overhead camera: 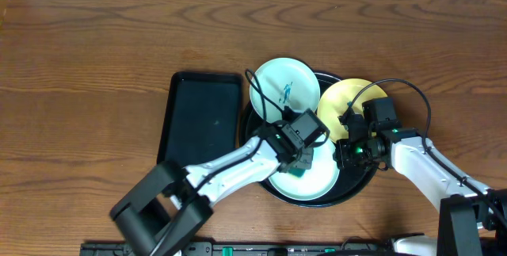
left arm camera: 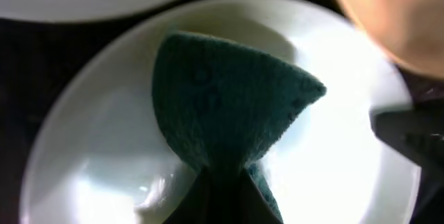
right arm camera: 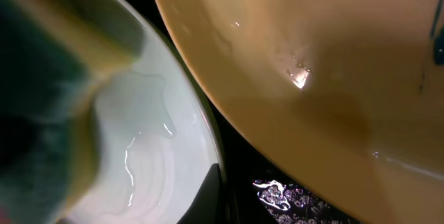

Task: Clean dirty plates on tray and stack at the side
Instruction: 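Scrub the front pale green plate with the sponge in the left gripper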

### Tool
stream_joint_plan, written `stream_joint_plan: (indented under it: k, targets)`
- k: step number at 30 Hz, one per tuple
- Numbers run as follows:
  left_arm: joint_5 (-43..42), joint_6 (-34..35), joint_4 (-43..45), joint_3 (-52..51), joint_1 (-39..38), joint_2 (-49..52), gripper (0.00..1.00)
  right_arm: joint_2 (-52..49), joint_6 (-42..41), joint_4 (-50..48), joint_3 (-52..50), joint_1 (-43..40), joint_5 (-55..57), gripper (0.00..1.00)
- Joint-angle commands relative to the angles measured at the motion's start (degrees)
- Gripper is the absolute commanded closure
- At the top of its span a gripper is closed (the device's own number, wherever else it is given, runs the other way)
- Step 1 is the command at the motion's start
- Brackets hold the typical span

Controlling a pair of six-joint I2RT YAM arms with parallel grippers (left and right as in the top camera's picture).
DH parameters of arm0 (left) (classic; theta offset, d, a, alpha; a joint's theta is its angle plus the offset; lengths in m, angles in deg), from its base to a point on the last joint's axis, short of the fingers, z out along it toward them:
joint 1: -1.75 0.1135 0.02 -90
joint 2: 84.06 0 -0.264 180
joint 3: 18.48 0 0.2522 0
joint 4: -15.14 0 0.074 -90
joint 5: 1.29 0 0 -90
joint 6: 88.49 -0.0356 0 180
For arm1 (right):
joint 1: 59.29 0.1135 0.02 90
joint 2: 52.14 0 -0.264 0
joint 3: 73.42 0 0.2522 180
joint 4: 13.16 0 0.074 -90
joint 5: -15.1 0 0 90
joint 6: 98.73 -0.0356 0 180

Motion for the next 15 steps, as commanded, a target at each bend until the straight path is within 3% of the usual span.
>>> stream_joint_plan:
  k: [1,6,15]
  targets:
    - [-1.46,-0.66,-2.27,-0.44,-0.35,1.05,0.92,-0.17,0.31,0.00,0.42,0.50,0.20,0.99]
    - [9.84,-1.27,-7.10,-0.42,0.55,-0.42,0.93,-0.17,0.31,0.00,0.42,0.50,0.22,0.99]
    - [10.54,-4.66,-8.37,-0.42,2.27,-11.78,0.92,-0.17,0.31,0.00,0.42,0.50,0.39,0.99]
